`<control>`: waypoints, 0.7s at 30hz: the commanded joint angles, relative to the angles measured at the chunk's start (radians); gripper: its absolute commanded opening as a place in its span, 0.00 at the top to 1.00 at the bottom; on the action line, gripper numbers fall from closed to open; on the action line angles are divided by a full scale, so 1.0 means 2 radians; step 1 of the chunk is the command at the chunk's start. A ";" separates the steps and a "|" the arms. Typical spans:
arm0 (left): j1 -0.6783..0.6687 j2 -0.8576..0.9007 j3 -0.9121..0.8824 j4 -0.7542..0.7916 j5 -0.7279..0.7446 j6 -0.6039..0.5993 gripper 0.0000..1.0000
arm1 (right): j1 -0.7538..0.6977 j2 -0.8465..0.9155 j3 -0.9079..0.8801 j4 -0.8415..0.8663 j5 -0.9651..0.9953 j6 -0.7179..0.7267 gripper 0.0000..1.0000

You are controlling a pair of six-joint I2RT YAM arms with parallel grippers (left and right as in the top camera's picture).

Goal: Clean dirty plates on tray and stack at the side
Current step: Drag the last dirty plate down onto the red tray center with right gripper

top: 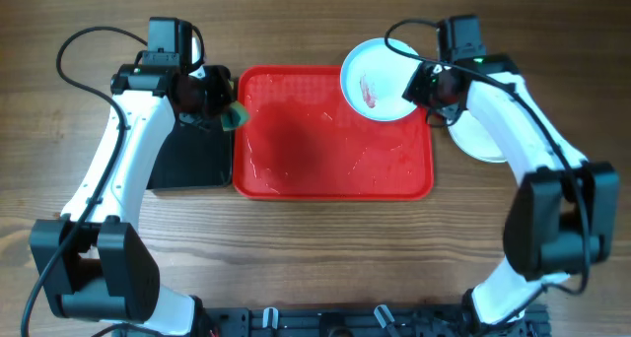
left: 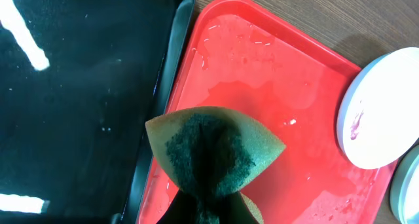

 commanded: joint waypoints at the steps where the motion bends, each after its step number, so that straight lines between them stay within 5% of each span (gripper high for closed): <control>1: 0.000 -0.002 -0.003 0.002 0.001 0.010 0.96 | 0.001 0.035 0.008 0.002 0.008 0.032 0.58; 10: 0.000 -0.002 -0.003 0.004 0.001 0.010 0.96 | 0.010 0.082 0.008 0.009 -0.006 0.032 0.70; 17: 0.000 -0.002 -0.003 0.003 0.001 0.010 0.96 | 0.032 0.093 0.008 0.011 -0.009 0.015 0.96; 21: 0.000 -0.002 -0.003 0.003 0.001 0.010 0.96 | 0.046 0.092 0.008 -0.014 -0.010 0.014 0.96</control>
